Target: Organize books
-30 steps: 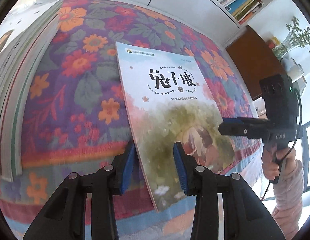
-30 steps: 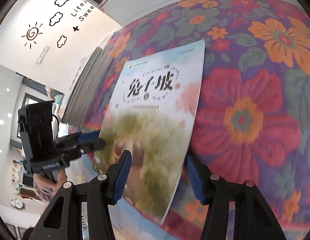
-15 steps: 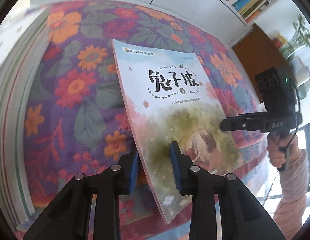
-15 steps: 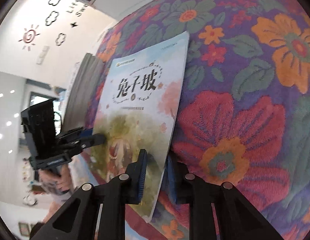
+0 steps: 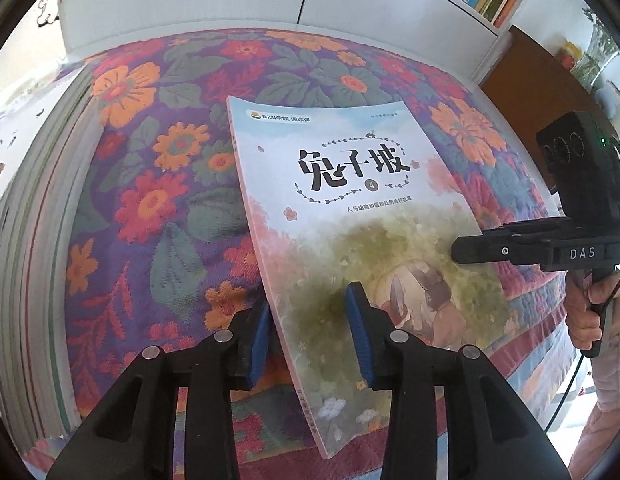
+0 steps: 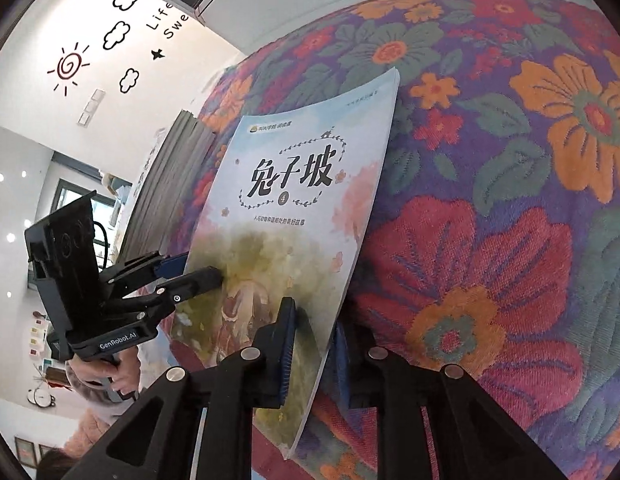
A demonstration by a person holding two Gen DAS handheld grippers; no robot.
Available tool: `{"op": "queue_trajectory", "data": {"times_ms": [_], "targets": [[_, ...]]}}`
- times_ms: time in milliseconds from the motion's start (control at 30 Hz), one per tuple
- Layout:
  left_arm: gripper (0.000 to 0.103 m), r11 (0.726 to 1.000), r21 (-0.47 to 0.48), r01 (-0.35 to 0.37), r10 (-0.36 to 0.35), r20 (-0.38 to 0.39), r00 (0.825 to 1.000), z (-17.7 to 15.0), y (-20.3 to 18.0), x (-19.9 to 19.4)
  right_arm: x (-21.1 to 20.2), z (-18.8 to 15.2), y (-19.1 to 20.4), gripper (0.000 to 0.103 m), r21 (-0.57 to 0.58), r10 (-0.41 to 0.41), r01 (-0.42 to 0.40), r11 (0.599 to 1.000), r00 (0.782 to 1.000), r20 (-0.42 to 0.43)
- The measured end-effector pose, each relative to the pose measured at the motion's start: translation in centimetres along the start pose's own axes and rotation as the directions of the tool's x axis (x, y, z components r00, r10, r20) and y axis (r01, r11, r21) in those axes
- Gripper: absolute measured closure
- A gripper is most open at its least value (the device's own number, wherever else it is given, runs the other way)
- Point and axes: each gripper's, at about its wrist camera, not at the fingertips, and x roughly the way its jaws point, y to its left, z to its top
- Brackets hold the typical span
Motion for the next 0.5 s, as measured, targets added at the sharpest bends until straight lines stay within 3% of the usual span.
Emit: {"op": "queue_trajectory", "data": {"times_ms": [100, 500], "targets": [[0.068, 1.000, -0.006, 0.005, -0.005, -0.001, 1.000, -0.1, 0.1, -0.1, 0.0, -0.2, -0.2, 0.087, 0.007, 0.003, -0.003, 1.000, 1.000, 0.012], [0.068, 1.000, -0.007, 0.000, 0.000, 0.000, 1.000, -0.2, -0.3, -0.5, -0.4, -0.9, 2.3, 0.084, -0.075, -0.104, 0.109, 0.991, 0.992, 0.071]]}}
